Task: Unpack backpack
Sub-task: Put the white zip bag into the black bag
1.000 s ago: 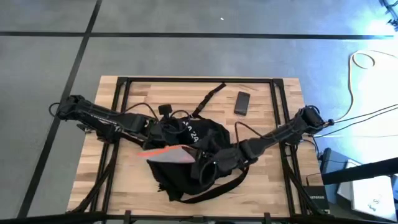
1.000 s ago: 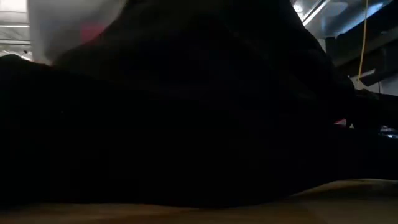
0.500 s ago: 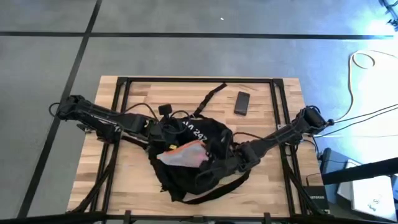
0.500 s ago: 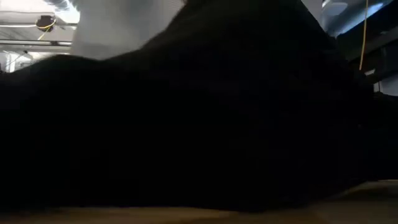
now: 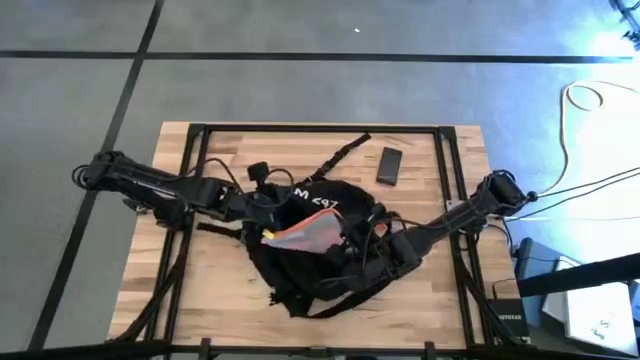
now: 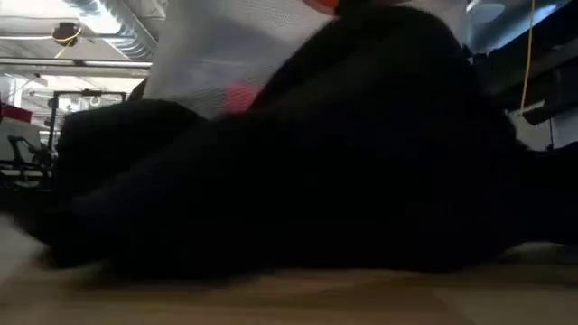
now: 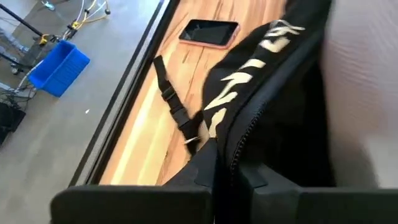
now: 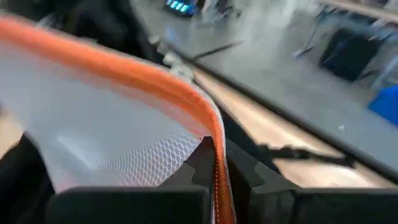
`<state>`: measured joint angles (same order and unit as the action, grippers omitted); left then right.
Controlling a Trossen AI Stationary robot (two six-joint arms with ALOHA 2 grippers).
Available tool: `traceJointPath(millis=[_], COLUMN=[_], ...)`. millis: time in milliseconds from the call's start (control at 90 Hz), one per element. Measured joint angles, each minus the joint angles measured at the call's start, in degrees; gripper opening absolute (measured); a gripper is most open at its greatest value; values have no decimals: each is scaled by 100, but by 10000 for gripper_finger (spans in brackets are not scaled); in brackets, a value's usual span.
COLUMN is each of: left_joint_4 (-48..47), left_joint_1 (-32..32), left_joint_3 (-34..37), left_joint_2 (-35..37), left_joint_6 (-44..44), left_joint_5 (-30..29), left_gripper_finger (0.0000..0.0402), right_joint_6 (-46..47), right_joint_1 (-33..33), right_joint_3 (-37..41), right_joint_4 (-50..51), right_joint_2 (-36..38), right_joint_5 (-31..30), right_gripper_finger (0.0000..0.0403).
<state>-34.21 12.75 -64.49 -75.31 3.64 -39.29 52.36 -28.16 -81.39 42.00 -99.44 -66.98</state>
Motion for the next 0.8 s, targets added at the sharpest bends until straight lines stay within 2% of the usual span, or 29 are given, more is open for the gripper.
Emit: traceJointPath(millis=[167,344,422,578,800], left_joint_4=[-203,-292,-287,-215,230], left_joint_1=[-2,2,4,3,-11], left_joint_3=[0,0,0,0,0], left_joint_2=[0,0,0,0,-2], left_joint_6=[169,235,232,194,-61], left_joint_5=[139,164,165,169,192], left_gripper_finger=[1,1,1,1,1], right_joint_6=[17,129,140,-55,-1197], right_joint_1=[-1,11,80,214,273], right_joint_3=[-4,-8,-15,-15,-17], right_joint_4=[-55,78,160,220,-439], right_joint_2=[15,136,144,92,-43], right_joint_5=[-721,-952,-655,533,1526], right_gripper_finger=[0,0,0,0,0])
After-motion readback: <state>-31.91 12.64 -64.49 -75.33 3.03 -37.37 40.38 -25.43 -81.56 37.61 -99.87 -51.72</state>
